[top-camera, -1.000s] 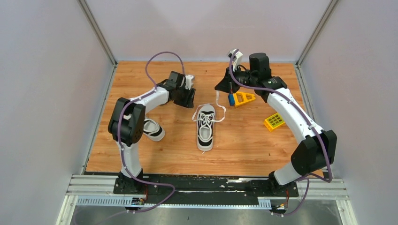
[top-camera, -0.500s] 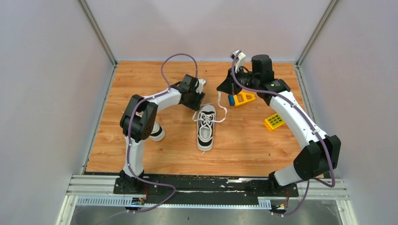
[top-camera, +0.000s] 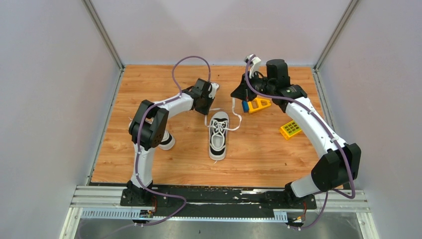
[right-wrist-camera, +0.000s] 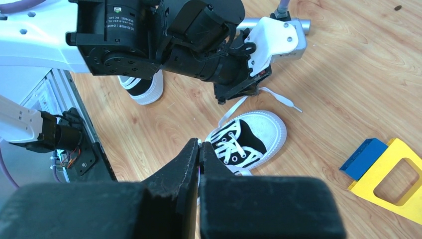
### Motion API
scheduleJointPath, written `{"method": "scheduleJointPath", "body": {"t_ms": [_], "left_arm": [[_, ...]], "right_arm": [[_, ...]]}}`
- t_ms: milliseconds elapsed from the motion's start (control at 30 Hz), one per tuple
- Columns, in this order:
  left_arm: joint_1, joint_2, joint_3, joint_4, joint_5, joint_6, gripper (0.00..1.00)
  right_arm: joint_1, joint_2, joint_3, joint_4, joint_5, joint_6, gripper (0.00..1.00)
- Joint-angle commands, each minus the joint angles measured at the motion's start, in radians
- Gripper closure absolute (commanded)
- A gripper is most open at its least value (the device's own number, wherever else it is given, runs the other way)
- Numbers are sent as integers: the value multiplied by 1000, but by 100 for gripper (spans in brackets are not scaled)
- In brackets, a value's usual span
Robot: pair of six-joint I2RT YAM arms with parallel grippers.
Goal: Tie the shoes
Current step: Cross the shoelace with the shoelace.
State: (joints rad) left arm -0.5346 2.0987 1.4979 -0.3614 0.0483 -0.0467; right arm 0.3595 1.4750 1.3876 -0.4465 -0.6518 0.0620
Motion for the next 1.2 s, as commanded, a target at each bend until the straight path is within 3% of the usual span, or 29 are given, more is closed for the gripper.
{"method": "scheduleJointPath", "body": {"t_ms": [0, 167, 367, 600, 867, 1167], "left_arm": [[-8, 22, -39, -49, 79, -11, 83], [2, -7, -41, -79, 187, 40, 98], [77, -165, -84, -89, 251, 80, 100], [129, -342, -223, 85, 750, 106, 100], [121, -255, -188, 288, 990, -137, 100], [105, -164, -176, 349, 1107, -170, 100]], "right_arm": [[6, -11, 12, 32, 22, 25, 100], [6, -4, 17, 39, 28, 21, 100], [6, 4, 57, 41, -54, -30, 100], [19, 31, 158, 48, -126, -50, 100], [109, 42, 177, 50, -154, -106, 100], [217, 72, 158, 55, -197, -223, 100]]}}
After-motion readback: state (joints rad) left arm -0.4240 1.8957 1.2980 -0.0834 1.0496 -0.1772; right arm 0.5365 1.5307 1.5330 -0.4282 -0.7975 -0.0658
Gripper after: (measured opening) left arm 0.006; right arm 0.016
